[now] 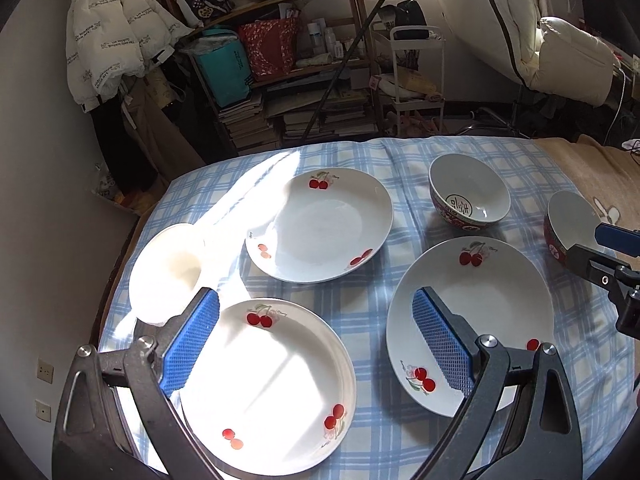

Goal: Organize plates and bowls

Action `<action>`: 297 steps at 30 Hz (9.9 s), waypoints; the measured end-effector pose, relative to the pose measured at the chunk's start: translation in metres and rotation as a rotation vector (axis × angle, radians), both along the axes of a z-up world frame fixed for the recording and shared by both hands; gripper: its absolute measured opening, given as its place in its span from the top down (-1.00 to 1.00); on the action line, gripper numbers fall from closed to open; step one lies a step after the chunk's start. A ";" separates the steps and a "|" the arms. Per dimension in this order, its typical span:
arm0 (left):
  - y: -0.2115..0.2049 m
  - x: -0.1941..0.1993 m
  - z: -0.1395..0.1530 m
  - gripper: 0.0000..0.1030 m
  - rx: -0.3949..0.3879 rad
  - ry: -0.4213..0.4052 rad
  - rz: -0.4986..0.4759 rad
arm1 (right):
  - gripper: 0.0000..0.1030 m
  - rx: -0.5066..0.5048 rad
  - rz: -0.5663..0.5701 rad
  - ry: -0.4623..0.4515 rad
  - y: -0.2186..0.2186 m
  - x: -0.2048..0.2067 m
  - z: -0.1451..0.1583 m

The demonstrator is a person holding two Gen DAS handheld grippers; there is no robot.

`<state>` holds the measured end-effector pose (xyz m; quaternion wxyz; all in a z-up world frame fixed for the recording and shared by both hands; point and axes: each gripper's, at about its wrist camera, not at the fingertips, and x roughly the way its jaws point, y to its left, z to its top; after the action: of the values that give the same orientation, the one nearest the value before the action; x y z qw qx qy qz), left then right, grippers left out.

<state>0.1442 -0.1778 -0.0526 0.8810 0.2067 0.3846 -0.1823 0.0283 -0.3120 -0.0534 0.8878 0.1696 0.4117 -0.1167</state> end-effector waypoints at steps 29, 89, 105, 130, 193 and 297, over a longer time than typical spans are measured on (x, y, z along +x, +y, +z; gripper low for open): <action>-0.038 0.025 -0.089 -0.33 0.069 0.256 -0.102 | 0.55 0.094 0.026 0.165 -0.021 0.018 -0.066; -0.018 0.016 -0.112 0.56 0.009 0.444 -0.095 | 0.86 0.128 -0.049 0.244 -0.016 0.003 -0.079; 0.009 -0.034 -0.096 0.56 0.059 0.427 -0.078 | 0.84 0.137 -0.038 0.285 0.008 -0.024 -0.072; 0.039 -0.054 -0.125 0.54 0.142 0.446 -0.018 | 0.82 0.141 0.002 0.379 0.043 -0.024 -0.093; 0.219 0.026 -0.036 -0.63 -0.068 0.319 0.361 | -0.97 -0.081 0.226 -0.014 0.174 0.058 0.007; 0.080 -0.043 -0.077 0.60 -0.121 0.489 -0.087 | 0.77 0.056 0.075 0.229 0.070 -0.021 -0.034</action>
<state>0.1008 -0.0974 -0.1297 0.7640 0.1196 0.5653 -0.2871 0.0069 -0.2422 -0.0873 0.8335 0.1641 0.5197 -0.0903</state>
